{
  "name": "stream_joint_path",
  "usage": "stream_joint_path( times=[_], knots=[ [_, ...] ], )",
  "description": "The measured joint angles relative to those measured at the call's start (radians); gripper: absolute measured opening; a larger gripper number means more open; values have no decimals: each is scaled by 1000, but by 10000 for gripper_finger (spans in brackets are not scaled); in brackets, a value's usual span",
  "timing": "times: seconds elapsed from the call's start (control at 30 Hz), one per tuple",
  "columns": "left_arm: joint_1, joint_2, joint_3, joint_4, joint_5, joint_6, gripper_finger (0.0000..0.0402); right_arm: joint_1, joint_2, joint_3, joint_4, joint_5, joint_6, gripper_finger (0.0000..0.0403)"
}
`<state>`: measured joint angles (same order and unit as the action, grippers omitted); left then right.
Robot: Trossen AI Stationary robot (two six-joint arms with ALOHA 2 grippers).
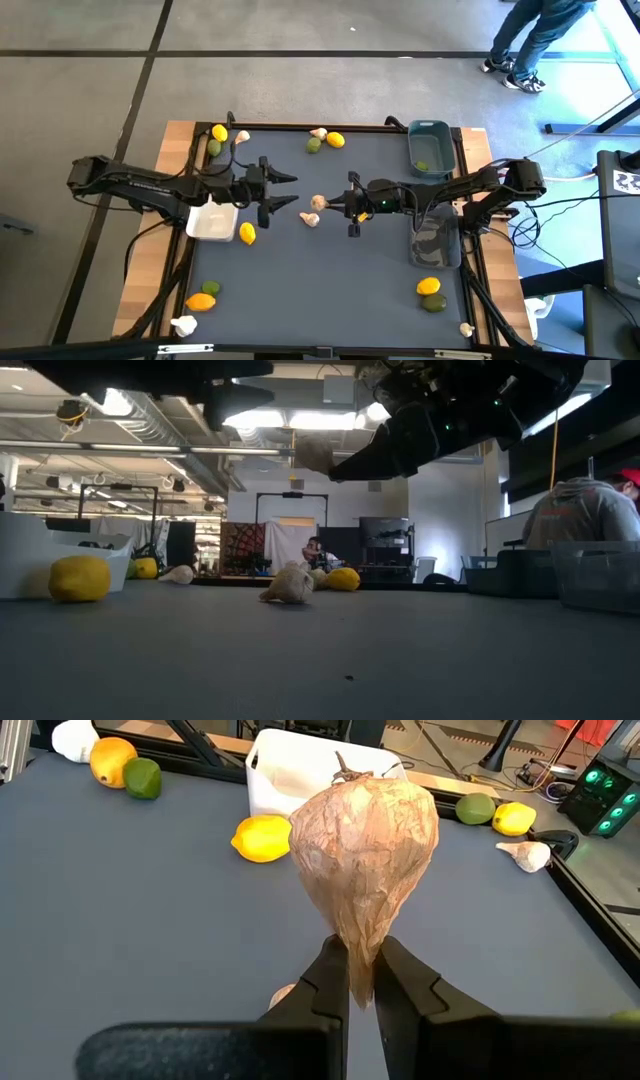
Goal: Sort produce into baskets
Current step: Put the garlic into the white bin
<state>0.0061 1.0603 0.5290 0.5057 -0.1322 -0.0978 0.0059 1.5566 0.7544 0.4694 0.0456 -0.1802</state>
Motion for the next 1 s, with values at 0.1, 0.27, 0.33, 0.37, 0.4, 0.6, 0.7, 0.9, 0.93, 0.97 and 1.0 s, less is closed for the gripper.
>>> stream_joint_path(
  times=[0.1,0.27,0.33,0.37,0.4,0.6,0.7,0.9,0.93,0.97,1.0],
  knots=[
    [-12,34,22,-1,0,5,249,0,0,0,0,0,0,28],
    [-25,82,57,0,-6,26,249,0,0,0,1,0,22,28],
    [-26,98,69,-1,-7,27,249,0,0,0,1,0,22,28],
    [-26,106,75,-1,-8,30,249,0,0,0,1,0,22,28],
    [-26,113,81,0,-8,37,249,0,0,0,1,0,22,28],
    [-25,140,91,5,-9,56,249,0,0,0,1,0,22,28],
    [-25,141,91,6,-10,55,249,0,0,0,1,0,22,28],
    [-25,141,91,8,-11,45,249,0,0,0,1,0,52,28],
    [-25,141,91,8,-11,45,249,0,0,0,1,0,54,28],
    [-25,141,91,8,-11,45,249,0,0,0,2,0,56,28],
    [-25,141,91,8,-11,46,249,0,0,0,6,0,56,28]
  ],
)
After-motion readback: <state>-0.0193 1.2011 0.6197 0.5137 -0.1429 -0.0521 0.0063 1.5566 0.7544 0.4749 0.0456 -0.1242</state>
